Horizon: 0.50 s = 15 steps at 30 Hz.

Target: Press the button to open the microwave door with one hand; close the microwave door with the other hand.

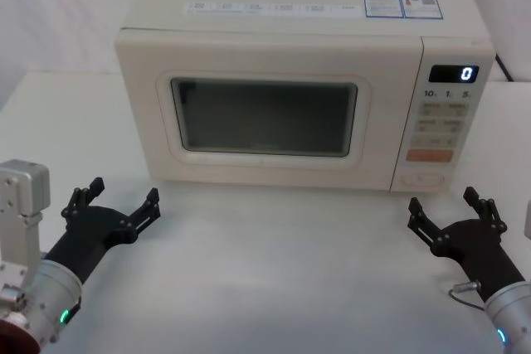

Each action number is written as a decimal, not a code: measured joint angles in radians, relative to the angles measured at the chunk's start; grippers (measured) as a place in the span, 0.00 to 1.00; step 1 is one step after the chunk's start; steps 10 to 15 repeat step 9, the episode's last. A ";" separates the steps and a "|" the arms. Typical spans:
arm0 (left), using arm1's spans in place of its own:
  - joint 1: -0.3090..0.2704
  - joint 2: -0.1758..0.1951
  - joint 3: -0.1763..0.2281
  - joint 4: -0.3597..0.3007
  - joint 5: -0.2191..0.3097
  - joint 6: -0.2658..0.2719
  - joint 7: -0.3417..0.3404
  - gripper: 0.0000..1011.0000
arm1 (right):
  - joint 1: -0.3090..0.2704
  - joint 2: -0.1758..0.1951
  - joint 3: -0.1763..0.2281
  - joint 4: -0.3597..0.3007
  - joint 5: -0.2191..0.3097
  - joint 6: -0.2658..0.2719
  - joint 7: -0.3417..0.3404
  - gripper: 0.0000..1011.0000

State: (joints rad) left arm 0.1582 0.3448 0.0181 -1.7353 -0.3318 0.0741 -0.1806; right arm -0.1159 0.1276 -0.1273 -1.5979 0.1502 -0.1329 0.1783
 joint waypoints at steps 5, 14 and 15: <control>0.000 0.000 0.000 -0.001 -0.001 -0.001 0.000 0.99 | 0.000 0.000 0.000 0.000 0.000 0.000 0.000 0.99; 0.000 0.000 0.000 -0.002 -0.001 -0.001 0.000 0.99 | 0.000 0.000 0.000 0.000 0.000 0.000 0.000 0.99; 0.000 0.000 0.000 -0.002 -0.001 -0.001 0.000 0.99 | 0.000 0.000 0.000 0.000 0.000 0.000 0.000 0.99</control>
